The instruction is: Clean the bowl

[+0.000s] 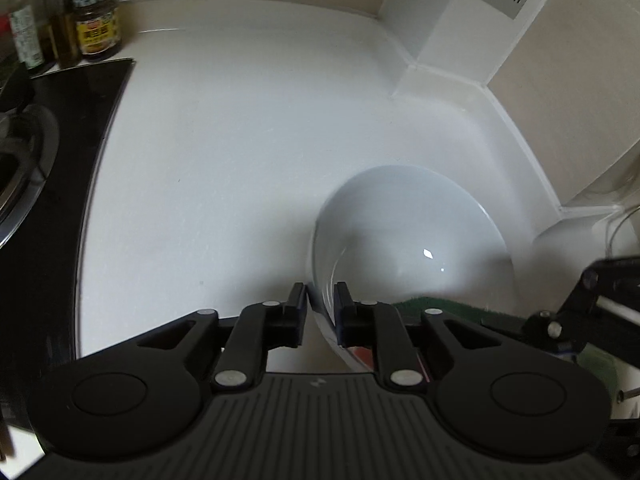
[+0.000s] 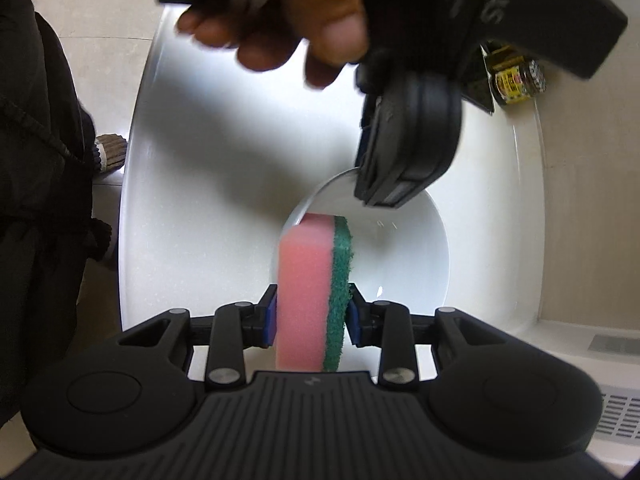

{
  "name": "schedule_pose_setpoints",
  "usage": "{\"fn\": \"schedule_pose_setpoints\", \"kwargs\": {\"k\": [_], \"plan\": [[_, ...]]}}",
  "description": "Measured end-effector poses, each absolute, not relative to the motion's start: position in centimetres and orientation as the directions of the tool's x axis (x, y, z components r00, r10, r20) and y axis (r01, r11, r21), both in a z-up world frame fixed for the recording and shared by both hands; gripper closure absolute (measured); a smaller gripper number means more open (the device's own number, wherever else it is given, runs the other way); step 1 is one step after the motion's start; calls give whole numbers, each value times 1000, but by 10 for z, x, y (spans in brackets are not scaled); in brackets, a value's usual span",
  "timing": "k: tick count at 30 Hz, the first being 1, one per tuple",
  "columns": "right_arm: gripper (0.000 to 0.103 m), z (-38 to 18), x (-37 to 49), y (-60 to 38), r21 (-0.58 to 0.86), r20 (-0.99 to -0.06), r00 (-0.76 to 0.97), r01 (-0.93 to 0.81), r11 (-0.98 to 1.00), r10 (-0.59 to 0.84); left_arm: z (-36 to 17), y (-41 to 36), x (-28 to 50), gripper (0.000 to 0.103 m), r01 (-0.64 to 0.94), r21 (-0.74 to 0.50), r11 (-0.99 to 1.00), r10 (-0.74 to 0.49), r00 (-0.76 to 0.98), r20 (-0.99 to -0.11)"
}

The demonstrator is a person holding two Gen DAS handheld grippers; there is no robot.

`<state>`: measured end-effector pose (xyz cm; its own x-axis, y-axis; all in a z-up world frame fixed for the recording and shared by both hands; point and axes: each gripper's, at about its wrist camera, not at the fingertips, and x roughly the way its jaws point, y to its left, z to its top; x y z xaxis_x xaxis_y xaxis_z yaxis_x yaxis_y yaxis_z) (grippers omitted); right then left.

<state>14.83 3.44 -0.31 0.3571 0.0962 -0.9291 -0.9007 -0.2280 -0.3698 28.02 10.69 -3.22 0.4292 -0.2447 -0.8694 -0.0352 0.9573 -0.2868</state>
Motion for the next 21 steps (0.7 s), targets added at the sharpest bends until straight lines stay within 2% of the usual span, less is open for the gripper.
{"fn": "schedule_pose_setpoints", "kwargs": {"k": [1, 3, 4, 7, 8, 12, 21], "plan": [[74, -3, 148, 35, -370, -929, 356, -898, -236, 102, -34, 106, 283, 87, -42, -291, 956, -246, 423, -872], [74, -2, 145, 36, -378, -926, 361, -888, -262, 112, -33, 105, 291, 88, 33, -255, 966, -246, 406, -880], [74, -3, 143, 36, -384, -923, 368, -878, -285, 110, -31, 101, 297, 84, 104, -217, 971, -240, 396, -886], [74, -4, 140, 36, -398, -916, 391, -849, -348, 93, -28, 92, 316, 85, 252, -130, 959, -214, 343, -915], [74, -5, 139, 35, -401, -914, 397, -842, -361, 88, -27, 93, 322, 86, 254, -123, 959, -208, 341, -917], [74, -1, 143, 33, -404, -913, 395, -854, -327, 97, -29, 108, 327, 85, 135, -204, 970, -240, 353, -904], [73, 9, 146, 35, -378, -926, 360, -879, -292, 115, -27, 115, 268, 84, -119, -286, 951, -212, 420, -882]]}}
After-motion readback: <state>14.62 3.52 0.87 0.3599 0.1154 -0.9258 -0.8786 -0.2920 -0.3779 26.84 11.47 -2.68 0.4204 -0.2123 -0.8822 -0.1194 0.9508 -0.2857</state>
